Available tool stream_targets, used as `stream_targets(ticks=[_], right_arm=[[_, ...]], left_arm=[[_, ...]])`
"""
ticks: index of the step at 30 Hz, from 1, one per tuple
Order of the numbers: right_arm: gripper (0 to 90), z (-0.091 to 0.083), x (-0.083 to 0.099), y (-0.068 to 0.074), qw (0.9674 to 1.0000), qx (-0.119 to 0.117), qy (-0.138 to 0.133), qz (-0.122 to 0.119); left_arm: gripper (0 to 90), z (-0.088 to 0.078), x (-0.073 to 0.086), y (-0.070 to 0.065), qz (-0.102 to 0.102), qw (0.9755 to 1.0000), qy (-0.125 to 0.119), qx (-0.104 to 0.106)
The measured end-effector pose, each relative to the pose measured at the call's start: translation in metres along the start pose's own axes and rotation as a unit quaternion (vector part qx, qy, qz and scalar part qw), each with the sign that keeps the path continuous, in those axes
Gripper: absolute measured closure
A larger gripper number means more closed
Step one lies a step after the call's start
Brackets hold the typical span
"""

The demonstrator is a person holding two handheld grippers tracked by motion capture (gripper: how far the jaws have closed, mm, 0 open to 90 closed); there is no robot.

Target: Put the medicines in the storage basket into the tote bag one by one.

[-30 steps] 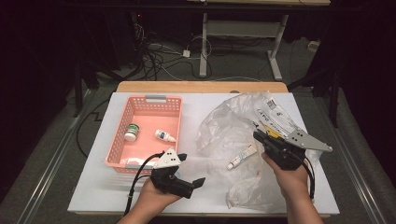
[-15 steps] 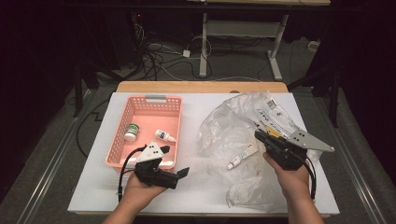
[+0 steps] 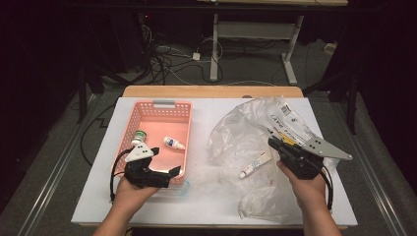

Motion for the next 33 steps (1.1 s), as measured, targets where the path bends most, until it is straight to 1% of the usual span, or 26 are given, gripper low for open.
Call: stream_targets(ticks=[4,6,8,12,17,19,27,29,30,32,33], right_arm=[[90.0,0.000,0.000,0.000,1.0000,0.000,0.001,0.002],[90.0,0.000,0.001,0.000,1.0000,0.000,0.001,0.002],[90.0,0.001,0.001,0.000,1.0000,0.000,0.001,0.000],[90.0,0.001,0.001,0.000,1.0000,0.000,0.002,0.002],[90.0,0.001,0.001,0.000,1.0000,0.000,0.002,0.002],[90.0,0.000,0.001,-0.001,1.0000,0.000,0.002,0.002],[90.0,0.000,0.001,-0.001,1.0000,0.001,0.000,-0.001],[90.0,0.000,0.001,-0.001,1.0000,0.001,0.001,0.003],[90.0,-0.001,0.000,-0.001,1.0000,0.001,0.000,0.006],[90.0,-0.002,0.000,0.000,1.0000,0.001,-0.001,0.004],[90.0,-0.002,-0.001,0.000,1.0000,0.001,-0.003,0.001]], left_arm=[[0.0,-0.005,0.004,0.013,-0.011,0.9999,0.003,-0.012],[0.0,-0.008,0.006,0.019,-0.020,0.9997,0.003,-0.015],[0.0,-0.010,0.007,0.025,-0.024,0.9995,0.003,-0.023],[0.0,-0.015,0.009,0.034,-0.034,0.9990,0.000,-0.029],[0.0,-0.022,0.013,0.046,-0.041,0.9981,0.001,-0.047],[0.0,-0.025,0.014,0.050,-0.047,0.9977,-0.001,-0.049],[0.0,-0.033,0.019,0.065,-0.061,0.9963,-0.003,-0.060],[0.0,-0.035,0.021,0.069,-0.068,0.9959,-0.005,-0.060],[0.0,-0.036,0.021,0.070,-0.069,0.9957,-0.006,-0.061],[0.6,-0.036,0.022,0.072,-0.068,0.9954,-0.004,-0.068],[1.7,-0.036,0.022,0.072,-0.069,0.9954,-0.005,-0.067]])
Point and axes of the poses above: each handheld gripper's, and its own axes: z roughly forward along the jaws, x roughly out of its underside, y roughly to its left, the point moved 8 cm from there along z, roughly forward along the jaws, and after that the axes turned 8 degrees about y, right-handed, at the moved point
